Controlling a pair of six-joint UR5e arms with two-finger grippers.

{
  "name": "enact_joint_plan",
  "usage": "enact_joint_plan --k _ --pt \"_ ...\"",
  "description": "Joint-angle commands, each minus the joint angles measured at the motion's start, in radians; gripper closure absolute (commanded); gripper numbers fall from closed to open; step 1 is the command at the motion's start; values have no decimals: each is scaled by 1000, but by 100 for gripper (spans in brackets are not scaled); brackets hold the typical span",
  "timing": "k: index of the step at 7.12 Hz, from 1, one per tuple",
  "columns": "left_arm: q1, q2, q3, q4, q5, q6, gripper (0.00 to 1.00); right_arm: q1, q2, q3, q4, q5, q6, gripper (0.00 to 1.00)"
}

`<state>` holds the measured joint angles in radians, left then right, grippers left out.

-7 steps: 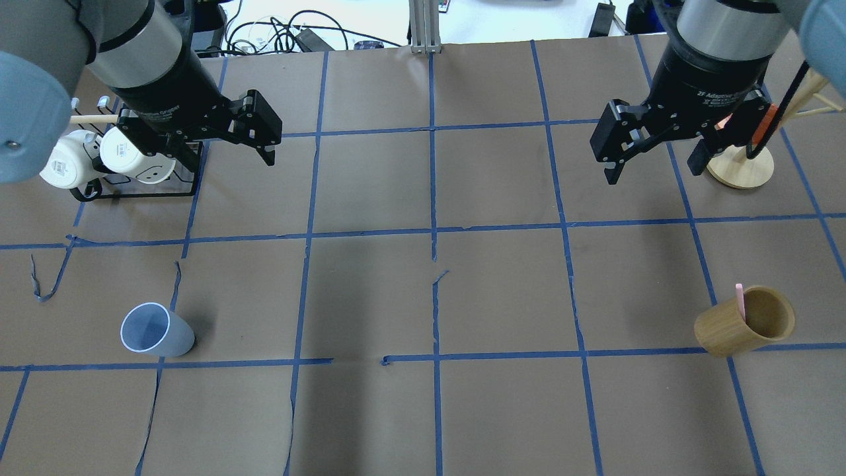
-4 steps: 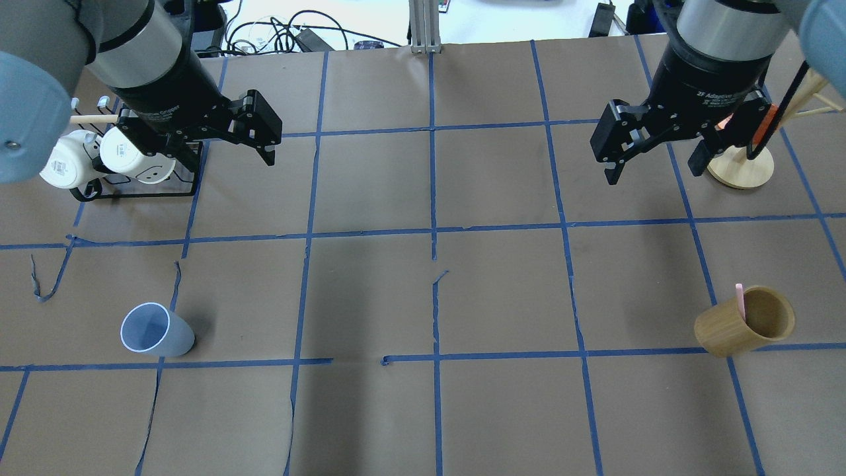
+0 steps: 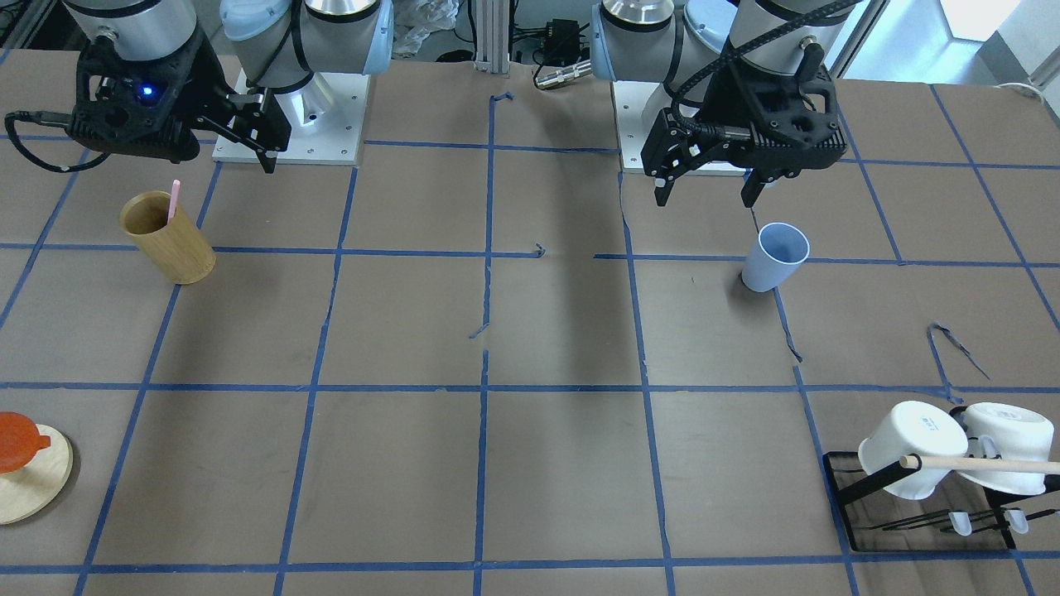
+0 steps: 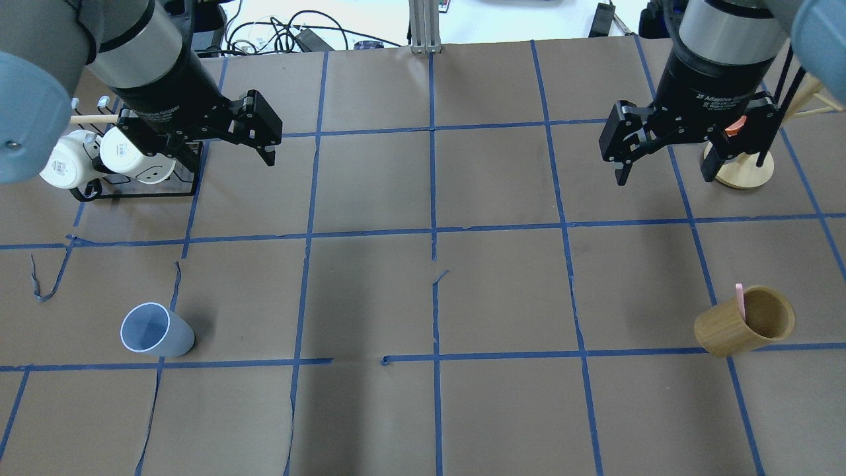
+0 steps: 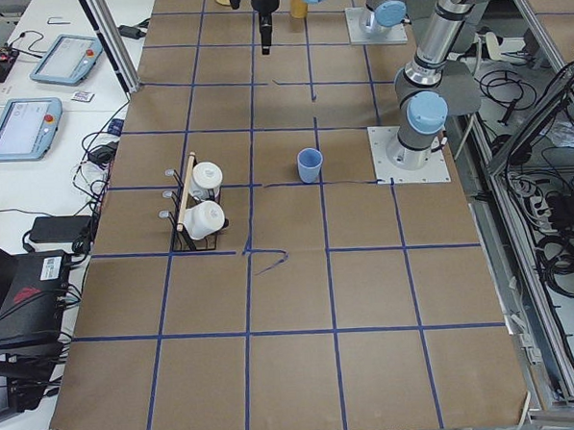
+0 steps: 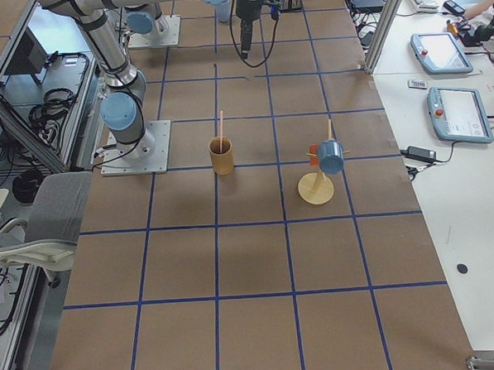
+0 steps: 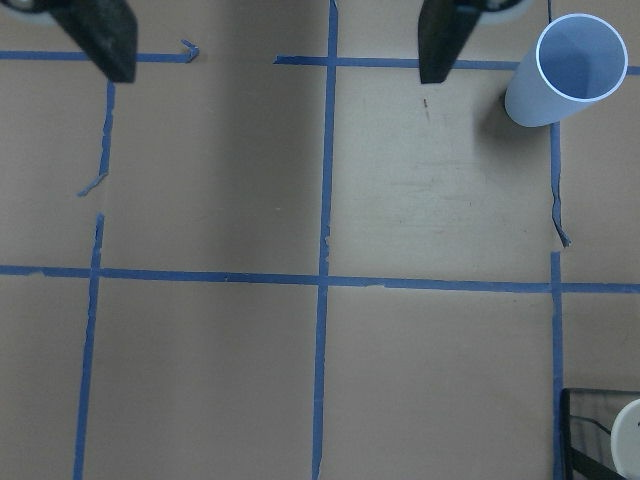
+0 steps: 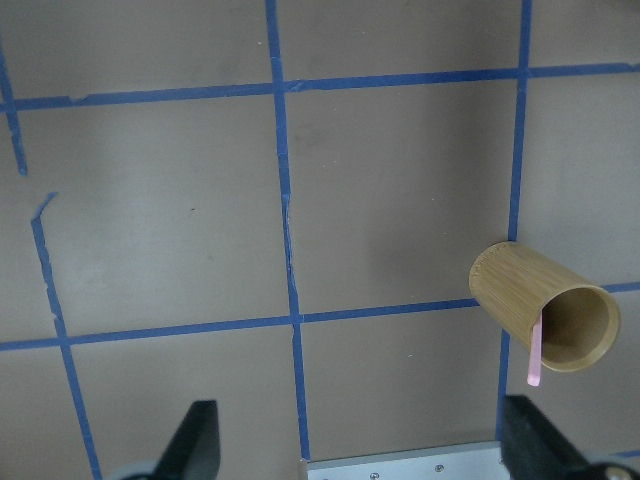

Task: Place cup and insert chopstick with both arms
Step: 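Lower left gripper onto blue cup while right gripper descends to chopstick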

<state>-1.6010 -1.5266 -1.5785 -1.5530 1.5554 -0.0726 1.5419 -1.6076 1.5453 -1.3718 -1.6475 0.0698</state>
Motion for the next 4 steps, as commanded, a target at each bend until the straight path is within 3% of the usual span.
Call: enact_joint_plan --k 1,4 --pt "-1 0 -2 -1 0 1 0 -116 9 41 -3 -5 94 0" --pt "4 5 -8 -7 0 1 0 -235 28 119 19 -6 65 0"
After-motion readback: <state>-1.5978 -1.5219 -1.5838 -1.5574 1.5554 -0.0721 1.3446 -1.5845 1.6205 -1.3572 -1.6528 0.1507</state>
